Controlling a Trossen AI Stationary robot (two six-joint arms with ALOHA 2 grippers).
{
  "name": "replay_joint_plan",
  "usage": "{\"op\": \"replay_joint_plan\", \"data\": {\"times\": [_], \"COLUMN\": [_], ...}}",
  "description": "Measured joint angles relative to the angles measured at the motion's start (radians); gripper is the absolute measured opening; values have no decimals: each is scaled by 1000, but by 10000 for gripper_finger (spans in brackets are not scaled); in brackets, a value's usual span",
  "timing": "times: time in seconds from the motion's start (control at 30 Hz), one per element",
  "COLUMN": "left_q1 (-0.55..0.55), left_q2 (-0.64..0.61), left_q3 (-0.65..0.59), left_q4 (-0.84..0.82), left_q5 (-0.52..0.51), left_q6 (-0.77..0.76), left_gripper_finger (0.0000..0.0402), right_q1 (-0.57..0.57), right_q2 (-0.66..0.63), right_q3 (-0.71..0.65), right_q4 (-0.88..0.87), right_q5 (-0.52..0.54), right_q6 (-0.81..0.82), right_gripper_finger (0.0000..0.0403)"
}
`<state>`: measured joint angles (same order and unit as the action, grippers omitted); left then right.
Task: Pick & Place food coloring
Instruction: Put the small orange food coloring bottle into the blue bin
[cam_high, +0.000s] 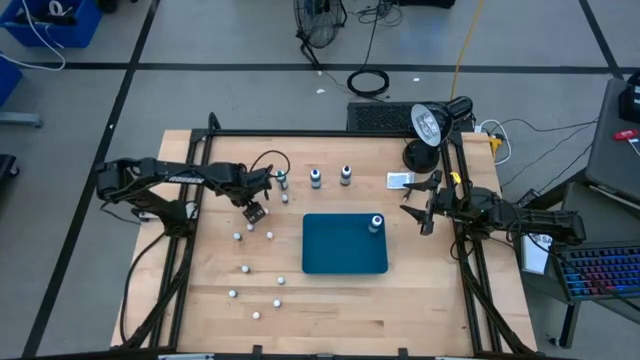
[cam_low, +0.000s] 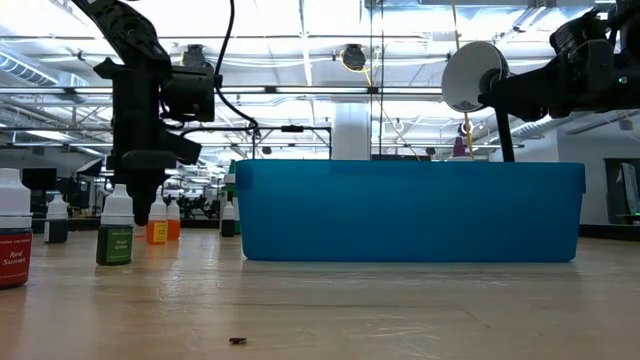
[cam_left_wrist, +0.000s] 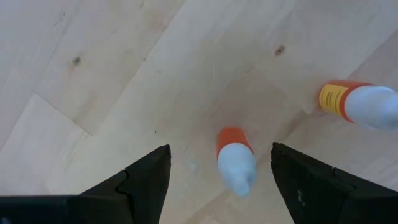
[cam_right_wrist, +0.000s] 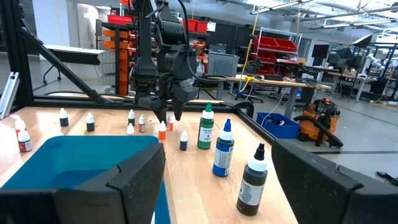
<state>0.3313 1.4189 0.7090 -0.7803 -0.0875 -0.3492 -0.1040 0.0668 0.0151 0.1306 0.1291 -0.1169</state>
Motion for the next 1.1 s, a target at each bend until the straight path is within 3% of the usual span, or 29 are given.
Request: {"op": "replay_joint_plan", "data": {"times": [0.17,0.5,0.67,0.8,0.97,1.1], "left_q1": [0,0,-18,-73,-183,-285], "left_q2": [0,0,-19,-61,-72,-8], "left_q3": [0,2,9,86,296,519], "left_q4": [0,0,-11,-74,-209,-213], "left_q5": [0,-2,12,10,-42,-58], "left_q6": [-1,28,33,24,-50,-7], "left_gripper_finger": [236,62,62,62,62,62], "right_q1": [0,0,0,0,0,0], "right_q2": [0,0,0,0,0,0], "right_q3": [0,0,0,0,0,0], "right_q4": [0,0,0,0,0,0], "right_q5": [0,0,0,0,0,0], "right_q6": [0,0,0,0,0,0], "right_gripper_finger": [280,283,283,283,283,283]}}
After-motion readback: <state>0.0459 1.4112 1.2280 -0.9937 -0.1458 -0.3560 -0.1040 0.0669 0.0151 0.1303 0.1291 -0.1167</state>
